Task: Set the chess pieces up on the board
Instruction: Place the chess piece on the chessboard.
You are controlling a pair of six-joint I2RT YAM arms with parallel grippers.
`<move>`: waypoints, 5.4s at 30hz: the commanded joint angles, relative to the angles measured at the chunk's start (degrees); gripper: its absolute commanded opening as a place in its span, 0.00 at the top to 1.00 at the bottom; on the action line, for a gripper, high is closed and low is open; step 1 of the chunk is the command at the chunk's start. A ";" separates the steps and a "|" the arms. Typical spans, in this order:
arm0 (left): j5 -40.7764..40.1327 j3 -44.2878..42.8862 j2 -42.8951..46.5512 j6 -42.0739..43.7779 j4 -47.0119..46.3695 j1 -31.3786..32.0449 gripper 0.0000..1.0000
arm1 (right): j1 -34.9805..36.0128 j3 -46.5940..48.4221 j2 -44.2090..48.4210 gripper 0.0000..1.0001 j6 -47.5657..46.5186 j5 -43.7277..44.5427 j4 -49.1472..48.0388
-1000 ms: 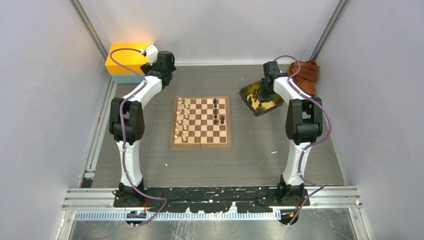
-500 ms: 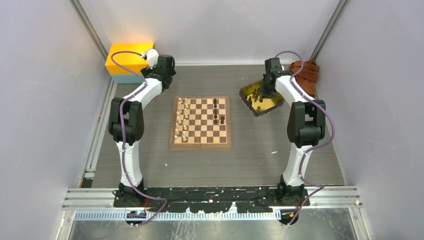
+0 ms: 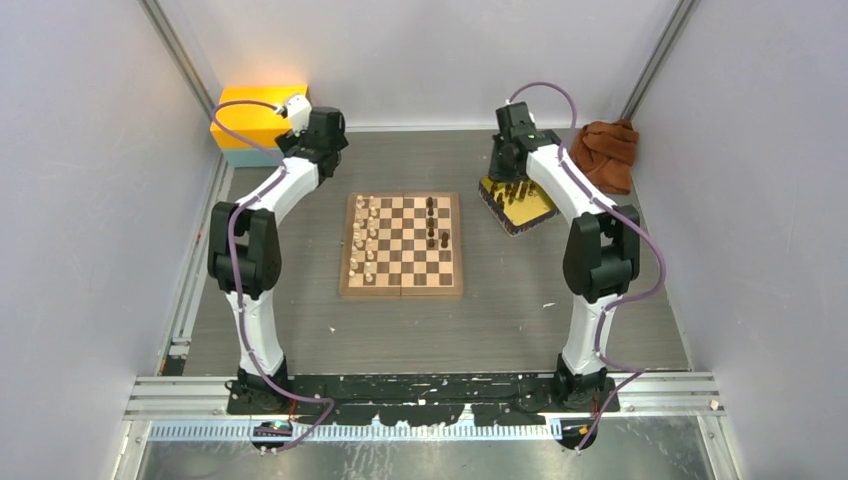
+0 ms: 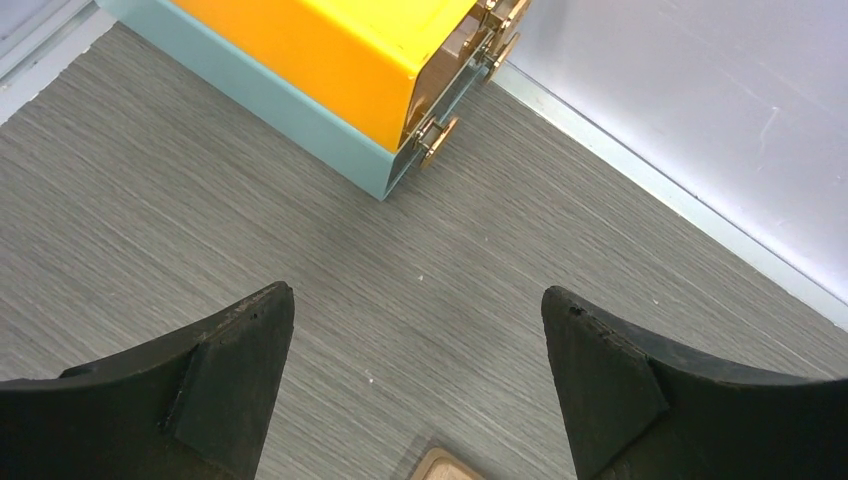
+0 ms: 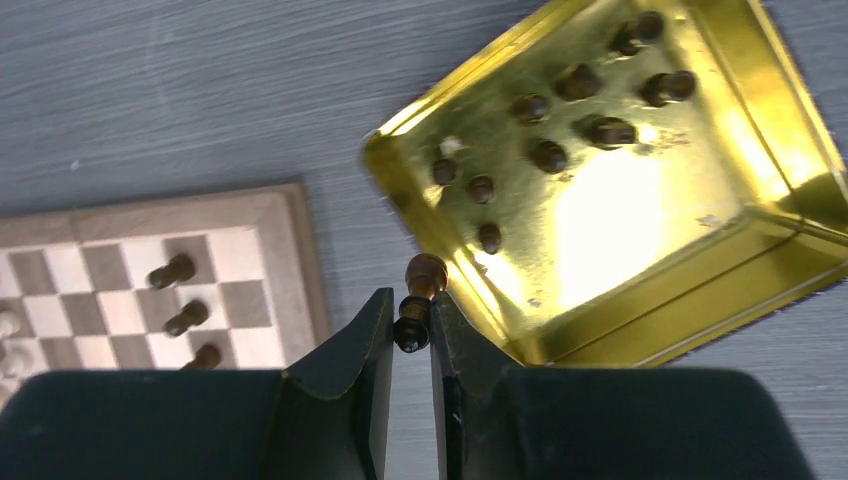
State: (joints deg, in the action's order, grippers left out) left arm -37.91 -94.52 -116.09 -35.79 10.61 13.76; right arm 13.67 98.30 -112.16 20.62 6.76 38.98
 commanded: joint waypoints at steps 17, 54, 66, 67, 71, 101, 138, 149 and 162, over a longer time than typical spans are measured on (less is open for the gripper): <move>-1.73 6.91 10.72 -1.44 -0.43 2.03 0.07 | 15.02 -1.59 6.28 0.99 0.48 2.90 2.26; -1.55 10.68 14.10 0.54 -2.48 5.40 0.07 | 19.00 -7.77 2.19 0.99 1.48 -0.01 -3.95; -1.55 10.41 13.20 0.90 -2.68 5.40 0.07 | 18.95 -7.88 0.15 0.99 1.33 -1.55 -4.74; -1.55 10.41 13.18 0.88 -2.70 5.40 0.07 | 18.94 -8.01 0.00 0.99 1.37 -1.64 -4.86; -1.55 10.41 12.87 0.86 -2.70 5.40 0.07 | 18.94 -8.21 -0.54 0.99 1.45 -1.94 -5.23; -1.18 10.41 12.55 0.97 -2.75 5.74 0.08 | 19.81 -9.91 1.15 0.99 2.12 -0.80 -3.65; -1.33 11.62 13.52 1.62 -2.93 6.63 0.08 | 20.18 -13.52 3.06 0.99 1.93 2.38 -5.21; -1.10 11.46 13.35 2.08 -3.17 6.72 0.08 | 19.85 -13.40 3.31 0.99 1.59 3.21 -5.76; -1.11 11.98 13.35 2.30 -3.32 6.72 0.08 | 19.65 -13.74 3.13 0.98 1.45 2.54 -6.10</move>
State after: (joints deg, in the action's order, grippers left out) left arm -37.91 -82.98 -105.08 -34.02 10.04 20.25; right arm 33.63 85.58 -110.98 22.65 8.36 32.53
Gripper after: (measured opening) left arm 0.926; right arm 0.232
